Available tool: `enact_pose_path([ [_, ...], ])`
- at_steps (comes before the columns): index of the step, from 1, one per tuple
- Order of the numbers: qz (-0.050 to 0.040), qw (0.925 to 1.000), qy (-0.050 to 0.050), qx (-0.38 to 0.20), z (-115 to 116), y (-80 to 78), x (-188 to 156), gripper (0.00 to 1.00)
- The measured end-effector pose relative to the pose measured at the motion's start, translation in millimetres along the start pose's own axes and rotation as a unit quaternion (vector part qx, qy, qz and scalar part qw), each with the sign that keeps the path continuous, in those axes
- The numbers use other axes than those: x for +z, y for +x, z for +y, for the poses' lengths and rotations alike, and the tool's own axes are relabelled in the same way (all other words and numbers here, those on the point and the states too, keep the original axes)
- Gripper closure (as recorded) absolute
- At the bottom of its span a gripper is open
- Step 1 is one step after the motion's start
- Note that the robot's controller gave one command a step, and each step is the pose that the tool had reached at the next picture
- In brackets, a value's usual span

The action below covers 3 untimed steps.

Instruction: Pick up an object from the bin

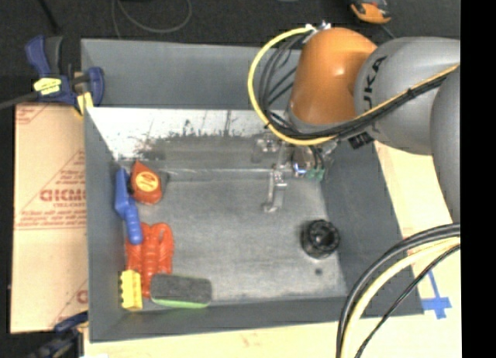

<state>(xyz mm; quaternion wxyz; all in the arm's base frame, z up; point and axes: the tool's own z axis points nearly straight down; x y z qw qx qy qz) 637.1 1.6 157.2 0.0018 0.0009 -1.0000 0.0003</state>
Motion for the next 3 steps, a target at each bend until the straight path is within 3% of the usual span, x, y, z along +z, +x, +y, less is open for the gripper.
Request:
enact_pose_path([
  [1,-0.0040,1.0000,0.000,0.000,0.0,-1.5,-5.4,1.00],
  [2,-0.0040,1.0000,0.000,0.000,0.0,-1.5,-5.4,0.00],
  [3,-0.0040,1.0000,0.000,0.000,0.0,-1.5,-5.4,0.00],
])
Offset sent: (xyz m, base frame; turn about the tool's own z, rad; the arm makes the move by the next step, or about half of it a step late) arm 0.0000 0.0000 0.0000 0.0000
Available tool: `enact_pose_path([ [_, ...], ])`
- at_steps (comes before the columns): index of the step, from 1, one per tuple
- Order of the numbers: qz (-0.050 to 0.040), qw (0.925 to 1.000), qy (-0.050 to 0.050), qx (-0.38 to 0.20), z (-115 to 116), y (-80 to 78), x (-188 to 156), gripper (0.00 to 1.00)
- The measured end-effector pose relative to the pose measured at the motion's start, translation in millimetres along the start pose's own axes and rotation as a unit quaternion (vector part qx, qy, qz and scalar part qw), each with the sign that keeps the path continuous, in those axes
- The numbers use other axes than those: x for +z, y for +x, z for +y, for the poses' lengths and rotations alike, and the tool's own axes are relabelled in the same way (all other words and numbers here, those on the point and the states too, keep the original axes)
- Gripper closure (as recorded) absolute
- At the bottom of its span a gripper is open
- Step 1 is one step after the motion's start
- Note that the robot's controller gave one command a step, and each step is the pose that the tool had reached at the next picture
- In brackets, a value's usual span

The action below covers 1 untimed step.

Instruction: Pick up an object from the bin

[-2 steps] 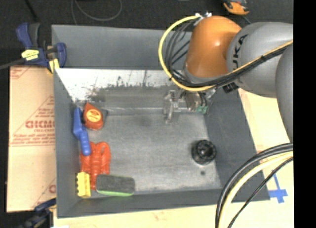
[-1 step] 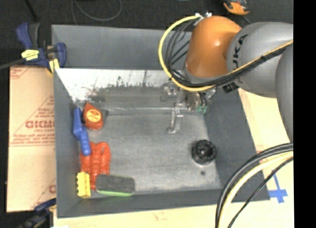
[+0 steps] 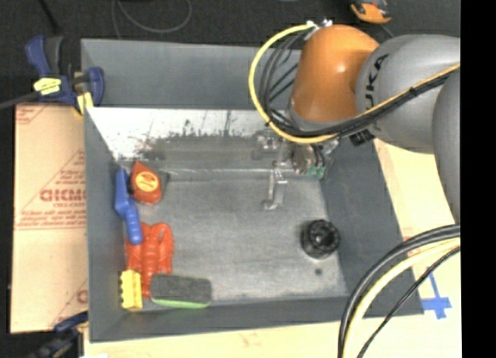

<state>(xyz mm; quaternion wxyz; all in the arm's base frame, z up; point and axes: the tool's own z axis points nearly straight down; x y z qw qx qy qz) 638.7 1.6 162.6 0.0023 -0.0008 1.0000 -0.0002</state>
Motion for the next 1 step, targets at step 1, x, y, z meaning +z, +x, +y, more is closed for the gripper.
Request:
enact_pose_path([
  [1,0.0005,0.9998,-0.001,-0.018,-42.2,21.1,-4.4,0.00],
])
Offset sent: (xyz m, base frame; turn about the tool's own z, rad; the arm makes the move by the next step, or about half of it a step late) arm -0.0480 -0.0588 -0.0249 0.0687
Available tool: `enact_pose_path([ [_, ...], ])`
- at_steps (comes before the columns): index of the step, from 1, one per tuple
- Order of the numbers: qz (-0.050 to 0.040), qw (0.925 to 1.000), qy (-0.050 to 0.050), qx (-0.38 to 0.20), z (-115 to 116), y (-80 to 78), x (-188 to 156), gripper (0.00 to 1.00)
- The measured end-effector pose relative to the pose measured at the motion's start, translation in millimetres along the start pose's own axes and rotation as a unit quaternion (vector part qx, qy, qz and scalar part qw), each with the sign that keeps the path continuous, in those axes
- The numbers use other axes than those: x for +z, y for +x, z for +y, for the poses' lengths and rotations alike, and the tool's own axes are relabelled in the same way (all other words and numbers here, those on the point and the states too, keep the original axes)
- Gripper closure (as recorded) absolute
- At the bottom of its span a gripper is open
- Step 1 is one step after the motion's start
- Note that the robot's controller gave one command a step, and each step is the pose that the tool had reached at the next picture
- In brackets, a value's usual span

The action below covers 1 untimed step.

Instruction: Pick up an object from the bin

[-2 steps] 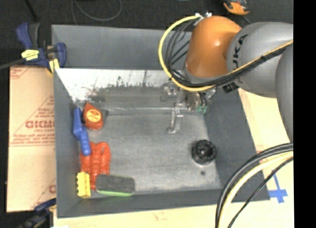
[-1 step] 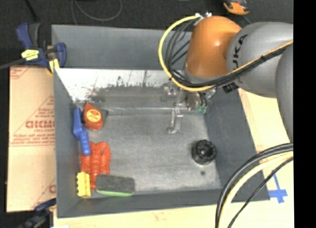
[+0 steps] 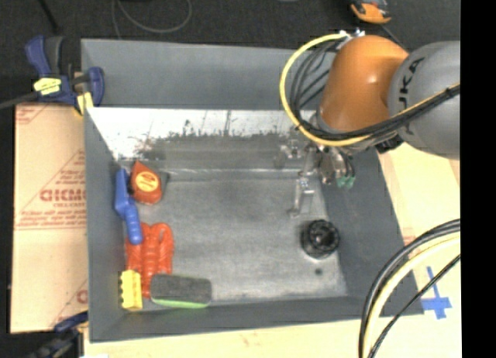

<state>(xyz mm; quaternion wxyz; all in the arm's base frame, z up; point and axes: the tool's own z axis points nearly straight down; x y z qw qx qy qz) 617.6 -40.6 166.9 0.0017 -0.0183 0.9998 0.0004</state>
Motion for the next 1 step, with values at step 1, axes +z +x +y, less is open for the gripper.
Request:
enact_pose_path([
  [1,-0.0012,0.9991,0.002,0.042,-30.5,20.4,18.4,0.00],
])
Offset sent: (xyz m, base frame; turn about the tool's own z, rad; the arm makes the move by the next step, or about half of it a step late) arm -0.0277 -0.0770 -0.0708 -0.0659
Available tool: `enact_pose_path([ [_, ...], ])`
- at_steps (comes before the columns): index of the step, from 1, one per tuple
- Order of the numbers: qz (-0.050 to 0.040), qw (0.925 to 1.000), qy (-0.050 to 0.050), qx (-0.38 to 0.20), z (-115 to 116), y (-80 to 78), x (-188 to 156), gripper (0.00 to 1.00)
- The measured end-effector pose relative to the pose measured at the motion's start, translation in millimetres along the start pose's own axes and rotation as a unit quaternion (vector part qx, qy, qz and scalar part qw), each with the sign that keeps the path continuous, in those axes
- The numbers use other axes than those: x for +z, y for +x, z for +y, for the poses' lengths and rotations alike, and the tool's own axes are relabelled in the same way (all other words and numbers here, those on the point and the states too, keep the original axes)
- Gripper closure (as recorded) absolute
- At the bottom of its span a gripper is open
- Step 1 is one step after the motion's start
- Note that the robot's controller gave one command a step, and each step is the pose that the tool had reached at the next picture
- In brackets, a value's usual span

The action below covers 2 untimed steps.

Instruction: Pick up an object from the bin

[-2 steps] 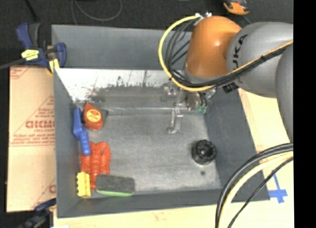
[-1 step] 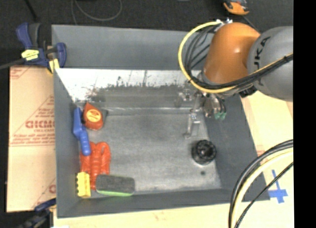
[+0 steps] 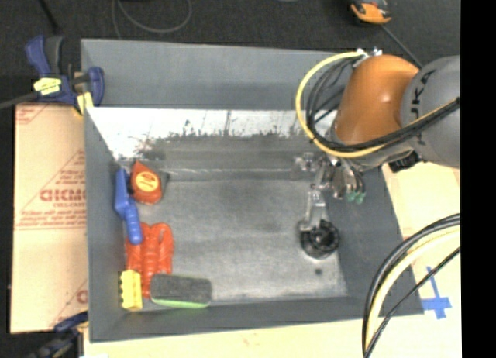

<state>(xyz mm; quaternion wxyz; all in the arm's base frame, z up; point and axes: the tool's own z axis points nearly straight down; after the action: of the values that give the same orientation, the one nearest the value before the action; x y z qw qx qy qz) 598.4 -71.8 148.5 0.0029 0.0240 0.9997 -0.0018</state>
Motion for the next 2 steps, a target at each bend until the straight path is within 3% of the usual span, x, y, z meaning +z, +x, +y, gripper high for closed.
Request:
enact_pose_path([
  [2,-0.0011,0.9978,-0.001,-0.066,-33,7.9,41,0.00],
])
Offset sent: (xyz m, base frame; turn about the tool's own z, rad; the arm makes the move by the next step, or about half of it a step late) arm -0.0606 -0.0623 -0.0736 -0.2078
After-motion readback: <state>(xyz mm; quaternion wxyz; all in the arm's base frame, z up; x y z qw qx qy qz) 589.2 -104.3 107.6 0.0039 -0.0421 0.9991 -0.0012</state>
